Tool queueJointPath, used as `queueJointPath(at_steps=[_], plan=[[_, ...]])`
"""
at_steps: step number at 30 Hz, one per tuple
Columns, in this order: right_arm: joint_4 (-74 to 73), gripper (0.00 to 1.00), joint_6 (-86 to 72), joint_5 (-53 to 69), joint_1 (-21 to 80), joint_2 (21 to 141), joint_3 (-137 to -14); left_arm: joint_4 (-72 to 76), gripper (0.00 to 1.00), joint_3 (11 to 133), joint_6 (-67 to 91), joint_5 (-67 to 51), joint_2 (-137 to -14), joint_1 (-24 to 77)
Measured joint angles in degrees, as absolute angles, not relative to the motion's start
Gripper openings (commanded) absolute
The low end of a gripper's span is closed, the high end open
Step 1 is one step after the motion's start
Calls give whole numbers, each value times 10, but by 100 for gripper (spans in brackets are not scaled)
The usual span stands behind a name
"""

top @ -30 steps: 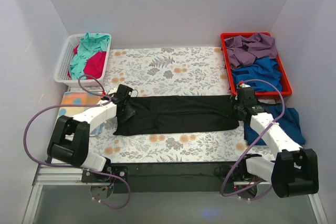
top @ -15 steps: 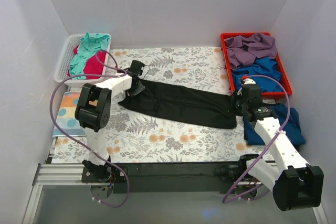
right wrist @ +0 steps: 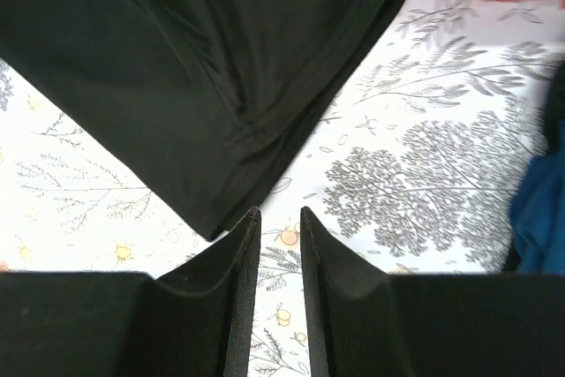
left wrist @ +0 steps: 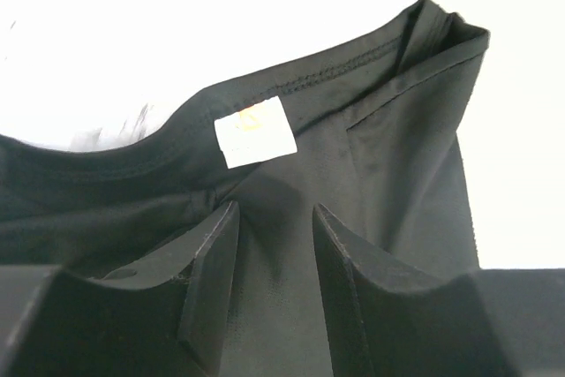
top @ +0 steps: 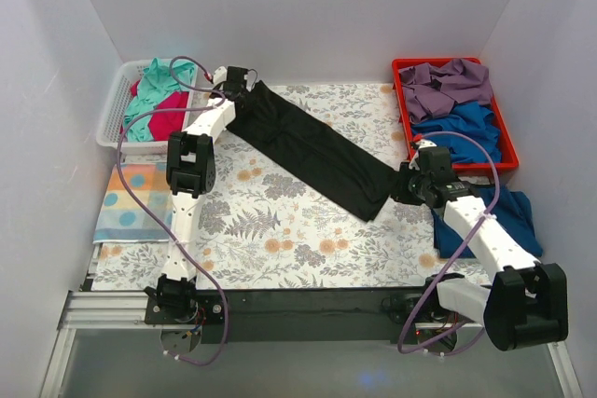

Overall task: Fold and stack the t-shirts
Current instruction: Rotate the tshirt 90 degrees

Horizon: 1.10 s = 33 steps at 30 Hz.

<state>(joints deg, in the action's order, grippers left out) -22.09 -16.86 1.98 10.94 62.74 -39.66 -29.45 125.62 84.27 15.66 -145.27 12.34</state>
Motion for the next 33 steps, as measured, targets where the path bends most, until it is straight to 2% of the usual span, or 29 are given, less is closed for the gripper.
queueJointPath(at_steps=[6, 11, 17, 26, 33], plan=[[-165, 29, -168, 32, 148, 692, -385, -176, 41, 1249, 807, 79, -1472, 102], [-120, 28, -181, 34, 217, 742, -376, -71, 50, 1179, 772, 38, -1452, 96], [-90, 27, -189, 29, 274, 785, -391, -1, 56, 1003, 736, 20, -1325, 96], [-58, 27, -192, 16, 290, 853, -436, 59, 58, 900, 713, 19, -1137, 98], [-27, 25, -193, 9, 296, 920, -460, 50, 58, 776, 716, 26, -1067, 116]])
